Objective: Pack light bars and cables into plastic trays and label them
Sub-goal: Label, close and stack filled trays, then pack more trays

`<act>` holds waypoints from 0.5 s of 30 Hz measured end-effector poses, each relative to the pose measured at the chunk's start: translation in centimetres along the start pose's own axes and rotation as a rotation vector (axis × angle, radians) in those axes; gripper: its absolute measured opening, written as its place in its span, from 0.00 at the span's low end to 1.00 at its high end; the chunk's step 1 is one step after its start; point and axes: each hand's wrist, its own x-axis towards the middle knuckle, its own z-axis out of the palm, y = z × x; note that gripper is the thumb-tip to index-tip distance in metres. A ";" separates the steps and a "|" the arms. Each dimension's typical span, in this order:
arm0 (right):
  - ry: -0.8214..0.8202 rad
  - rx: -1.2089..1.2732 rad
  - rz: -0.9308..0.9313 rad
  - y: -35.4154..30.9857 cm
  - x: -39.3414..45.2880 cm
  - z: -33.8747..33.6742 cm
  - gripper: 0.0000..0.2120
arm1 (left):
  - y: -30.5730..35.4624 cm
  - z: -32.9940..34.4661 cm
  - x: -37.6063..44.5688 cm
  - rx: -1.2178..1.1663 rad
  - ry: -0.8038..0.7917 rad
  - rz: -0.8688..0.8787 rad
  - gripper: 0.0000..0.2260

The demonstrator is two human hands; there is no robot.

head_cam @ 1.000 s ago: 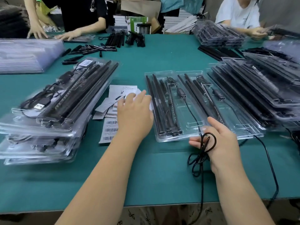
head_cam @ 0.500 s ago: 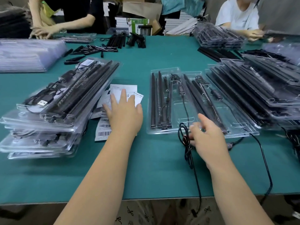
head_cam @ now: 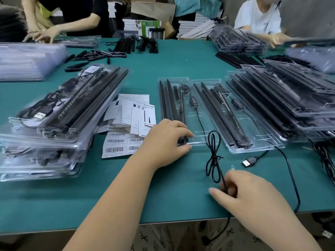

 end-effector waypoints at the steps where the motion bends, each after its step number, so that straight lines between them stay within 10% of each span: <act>1: 0.027 0.053 -0.034 0.0 -0.1 -0.1 0.17 | -0.1 0.0 0.0 -0.004 0.003 0.001 0.13; 8: 0.119 0.913 -0.126 -2.5 2.6 -2.9 0.14 | 0.9 -0.7 -0.5 -0.544 0.214 -0.040 0.16; 15: -0.209 1.118 -0.126 -4.8 9.2 -4.5 0.12 | 1.4 -1.3 0.5 -1.391 -0.114 -0.318 0.26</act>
